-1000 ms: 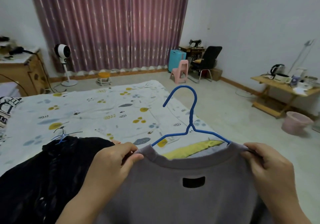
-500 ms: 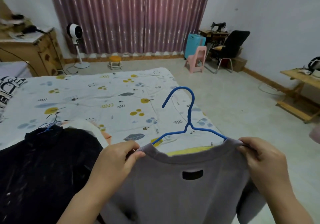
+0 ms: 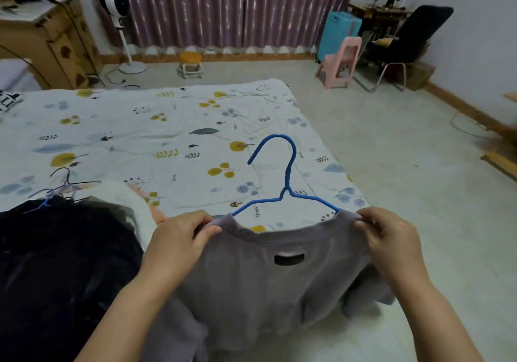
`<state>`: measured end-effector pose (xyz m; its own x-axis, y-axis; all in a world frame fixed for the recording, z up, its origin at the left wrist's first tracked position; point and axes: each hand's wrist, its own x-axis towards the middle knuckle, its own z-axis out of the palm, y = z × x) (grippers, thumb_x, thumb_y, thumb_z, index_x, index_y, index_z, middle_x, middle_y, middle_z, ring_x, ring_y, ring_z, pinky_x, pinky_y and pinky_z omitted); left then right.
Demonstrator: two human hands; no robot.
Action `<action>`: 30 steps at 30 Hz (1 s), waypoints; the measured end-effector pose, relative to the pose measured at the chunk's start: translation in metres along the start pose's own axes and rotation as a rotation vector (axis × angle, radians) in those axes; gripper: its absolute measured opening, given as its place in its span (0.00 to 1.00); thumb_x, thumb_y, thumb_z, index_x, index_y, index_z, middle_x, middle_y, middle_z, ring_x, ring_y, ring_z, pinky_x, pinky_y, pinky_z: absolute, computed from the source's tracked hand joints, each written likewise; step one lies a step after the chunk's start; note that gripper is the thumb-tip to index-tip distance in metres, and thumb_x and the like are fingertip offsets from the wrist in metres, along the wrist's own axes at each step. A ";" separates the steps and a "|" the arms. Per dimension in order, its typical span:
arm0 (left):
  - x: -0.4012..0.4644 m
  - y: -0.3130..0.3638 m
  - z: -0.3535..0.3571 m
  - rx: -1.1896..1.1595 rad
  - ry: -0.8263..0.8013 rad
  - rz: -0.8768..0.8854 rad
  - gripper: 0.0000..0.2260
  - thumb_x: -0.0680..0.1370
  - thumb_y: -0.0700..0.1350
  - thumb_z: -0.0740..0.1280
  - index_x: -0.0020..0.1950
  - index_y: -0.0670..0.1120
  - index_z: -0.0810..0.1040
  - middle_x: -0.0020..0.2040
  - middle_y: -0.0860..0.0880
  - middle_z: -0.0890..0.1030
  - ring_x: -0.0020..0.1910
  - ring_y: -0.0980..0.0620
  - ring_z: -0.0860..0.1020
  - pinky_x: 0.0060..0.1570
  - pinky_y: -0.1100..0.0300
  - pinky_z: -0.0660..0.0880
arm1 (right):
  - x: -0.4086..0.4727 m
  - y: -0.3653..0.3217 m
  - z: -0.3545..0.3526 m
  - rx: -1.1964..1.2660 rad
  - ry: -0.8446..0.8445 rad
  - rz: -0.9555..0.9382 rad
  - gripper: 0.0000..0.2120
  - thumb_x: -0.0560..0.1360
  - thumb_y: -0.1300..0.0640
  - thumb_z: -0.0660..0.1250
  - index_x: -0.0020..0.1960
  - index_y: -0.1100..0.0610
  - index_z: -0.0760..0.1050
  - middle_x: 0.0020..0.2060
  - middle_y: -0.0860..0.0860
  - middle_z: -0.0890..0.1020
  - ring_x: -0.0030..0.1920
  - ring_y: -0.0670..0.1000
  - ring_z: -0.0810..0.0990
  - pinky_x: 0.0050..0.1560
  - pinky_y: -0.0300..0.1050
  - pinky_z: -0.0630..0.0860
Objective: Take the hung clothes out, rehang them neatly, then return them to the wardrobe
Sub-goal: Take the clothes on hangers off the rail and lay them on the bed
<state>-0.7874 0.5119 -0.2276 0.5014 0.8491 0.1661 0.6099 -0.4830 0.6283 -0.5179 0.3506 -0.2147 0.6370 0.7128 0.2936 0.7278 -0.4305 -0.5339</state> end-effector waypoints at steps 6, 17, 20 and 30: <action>0.068 -0.027 0.025 0.074 0.022 -0.048 0.03 0.75 0.47 0.67 0.42 0.49 0.79 0.37 0.54 0.78 0.38 0.53 0.71 0.35 0.62 0.59 | 0.073 0.005 0.052 -0.029 -0.056 0.006 0.04 0.71 0.64 0.69 0.44 0.58 0.81 0.40 0.56 0.83 0.43 0.59 0.80 0.44 0.51 0.75; 0.175 -0.106 0.107 0.113 0.095 -0.287 0.03 0.76 0.37 0.63 0.45 0.39 0.76 0.43 0.43 0.79 0.45 0.42 0.74 0.37 0.60 0.57 | 0.205 0.026 0.198 -0.034 -0.264 -0.069 0.05 0.74 0.60 0.67 0.47 0.58 0.80 0.44 0.57 0.83 0.48 0.60 0.78 0.50 0.51 0.72; 0.204 -0.134 0.137 0.087 0.120 -0.388 0.05 0.77 0.35 0.62 0.44 0.37 0.76 0.43 0.40 0.79 0.45 0.41 0.75 0.38 0.59 0.59 | 0.228 0.042 0.253 -0.132 -0.298 -0.103 0.10 0.74 0.61 0.64 0.54 0.60 0.79 0.50 0.59 0.81 0.53 0.62 0.74 0.53 0.52 0.69; 0.262 -0.232 0.237 0.196 0.061 -0.474 0.06 0.77 0.37 0.62 0.45 0.36 0.77 0.45 0.38 0.80 0.46 0.39 0.76 0.45 0.51 0.66 | 0.216 0.105 0.405 -0.261 -0.748 -0.140 0.29 0.79 0.52 0.56 0.76 0.58 0.49 0.76 0.57 0.51 0.75 0.54 0.52 0.71 0.45 0.52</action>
<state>-0.6519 0.7955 -0.5100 0.1091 0.9925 -0.0549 0.8678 -0.0681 0.4922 -0.4065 0.6834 -0.5283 0.2636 0.9120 -0.3144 0.8833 -0.3592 -0.3014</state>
